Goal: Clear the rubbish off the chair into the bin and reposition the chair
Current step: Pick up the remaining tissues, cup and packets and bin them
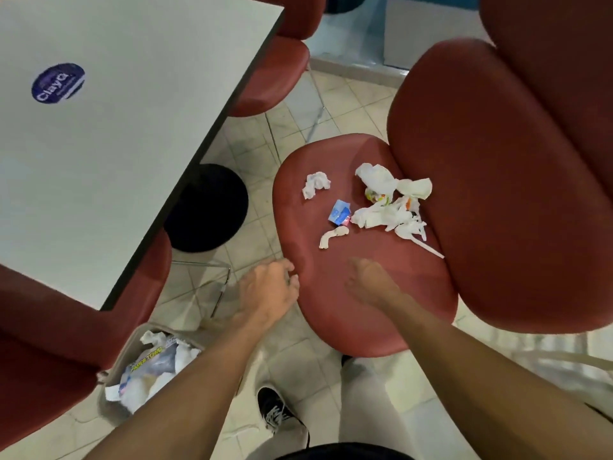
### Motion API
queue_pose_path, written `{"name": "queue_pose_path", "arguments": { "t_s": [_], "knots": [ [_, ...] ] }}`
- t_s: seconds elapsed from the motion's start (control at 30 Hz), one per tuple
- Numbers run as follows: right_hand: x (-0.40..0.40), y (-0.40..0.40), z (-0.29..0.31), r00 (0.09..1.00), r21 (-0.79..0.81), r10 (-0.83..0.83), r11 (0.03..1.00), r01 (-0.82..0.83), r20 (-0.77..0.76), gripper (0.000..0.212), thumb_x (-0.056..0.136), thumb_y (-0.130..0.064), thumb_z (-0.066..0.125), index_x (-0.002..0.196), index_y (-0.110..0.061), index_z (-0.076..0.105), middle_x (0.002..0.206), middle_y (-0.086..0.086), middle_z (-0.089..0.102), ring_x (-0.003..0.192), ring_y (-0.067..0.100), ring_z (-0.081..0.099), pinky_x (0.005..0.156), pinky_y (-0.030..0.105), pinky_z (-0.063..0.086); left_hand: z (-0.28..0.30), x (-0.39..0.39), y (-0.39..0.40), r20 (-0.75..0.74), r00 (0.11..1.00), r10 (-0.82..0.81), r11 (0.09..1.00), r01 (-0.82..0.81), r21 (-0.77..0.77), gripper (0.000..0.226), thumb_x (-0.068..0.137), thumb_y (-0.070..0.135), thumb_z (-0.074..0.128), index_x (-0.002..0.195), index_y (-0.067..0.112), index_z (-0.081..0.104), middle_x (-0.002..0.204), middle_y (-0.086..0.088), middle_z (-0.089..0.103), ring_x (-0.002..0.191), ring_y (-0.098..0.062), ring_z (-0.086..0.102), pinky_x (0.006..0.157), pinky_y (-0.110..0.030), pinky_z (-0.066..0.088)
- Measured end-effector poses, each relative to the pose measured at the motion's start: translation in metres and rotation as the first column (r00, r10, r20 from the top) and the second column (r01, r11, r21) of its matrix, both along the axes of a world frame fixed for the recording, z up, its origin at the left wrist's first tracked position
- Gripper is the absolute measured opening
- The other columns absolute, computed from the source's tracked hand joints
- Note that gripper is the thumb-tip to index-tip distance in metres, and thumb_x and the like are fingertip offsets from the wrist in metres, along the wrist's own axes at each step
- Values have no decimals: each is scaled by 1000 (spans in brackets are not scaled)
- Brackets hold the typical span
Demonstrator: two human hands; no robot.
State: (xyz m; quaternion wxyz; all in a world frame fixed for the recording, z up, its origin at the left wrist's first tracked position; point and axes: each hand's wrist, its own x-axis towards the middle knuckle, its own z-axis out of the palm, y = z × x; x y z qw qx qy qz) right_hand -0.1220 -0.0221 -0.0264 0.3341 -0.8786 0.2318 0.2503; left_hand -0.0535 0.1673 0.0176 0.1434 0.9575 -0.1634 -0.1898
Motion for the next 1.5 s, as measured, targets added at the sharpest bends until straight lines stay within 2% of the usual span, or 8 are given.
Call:
{"name": "queue_pose_path", "arguments": {
  "t_s": [0.1, 0.2, 0.53, 0.73, 0.93, 1.13, 1.33, 1.5],
  "knots": [
    [3, -36, -14, 999, 7, -43, 999, 43, -29, 49, 87, -16, 55, 135, -13, 50, 130, 12, 57, 118, 28, 55, 100, 36, 46, -13, 10, -37, -24, 1000, -20, 1000, 20, 4, 27, 86, 38, 57, 111, 32, 65, 108, 4, 62, 103, -21, 60, 88, -32, 47],
    [13, -78, -32, 995, 15, -86, 996, 87, -57, 58, 86, -15, 55, 142, -17, 43, 139, 9, 51, 128, 26, 47, 105, 34, 41, -31, 23, -82, -60, 997, -48, 999, 48, 7, 27, 86, 36, 58, 111, 32, 65, 109, 5, 61, 101, -18, 61, 87, -31, 47],
    [56, -164, -93, 945, 12, -327, 945, 327, 13, 59, 86, -16, 54, 143, -23, 37, 133, 11, 44, 121, 29, 50, 92, 35, 43, -98, 69, -197, -138, 977, -165, 986, 163, -24, 38, 85, 27, 61, 123, 29, 59, 118, 1, 57, 108, -21, 56, 83, -34, 47],
    [69, -189, -141, 932, -3, -359, 933, 359, 58, 69, 87, -21, 61, 147, -24, 27, 129, 13, 43, 109, 28, 56, 84, 35, 45, -157, 92, -246, -191, 964, -186, 982, 175, -76, 54, 81, 13, 59, 132, 26, 46, 121, -4, 52, 106, -29, 57, 74, -39, 48],
    [76, -191, -167, 933, -13, -358, 933, 358, 32, 70, 89, -27, 58, 149, -29, 21, 129, 9, 47, 114, 28, 55, 87, 41, 47, -194, 101, -266, -254, 946, -204, 978, 187, -90, 63, 82, 4, 60, 141, 18, 42, 136, -3, 47, 121, -23, 50, 90, -33, 45],
    [80, -191, -172, 937, -80, -349, 934, 349, 12, 54, 89, -20, 57, 139, -27, 38, 126, 2, 59, 118, 25, 54, 89, 40, 46, -217, 103, -265, -211, 971, -114, 990, 92, -107, 27, 77, -4, 56, 98, 9, 67, 93, -10, 66, 89, -30, 62, 71, -38, 50],
    [72, -191, -153, 944, -98, -330, 940, 326, -29, 44, 88, -15, 53, 131, -21, 49, 125, 4, 61, 116, 25, 55, 89, 35, 45, -191, 89, -256, -260, 965, 1, 989, -39, -140, 30, 83, -4, 53, 107, 7, 68, 98, -13, 69, 94, -28, 63, 73, -31, 48],
    [60, -174, -131, 980, -77, -188, 980, 183, -70, 59, 86, -14, 55, 140, -27, 35, 127, 6, 52, 117, 28, 54, 87, 38, 46, -156, 69, -235, -290, 954, 73, 989, -106, -100, 22, 82, -1, 50, 92, 4, 68, 86, -14, 67, 81, -29, 61, 64, -30, 42]
  ]
}}
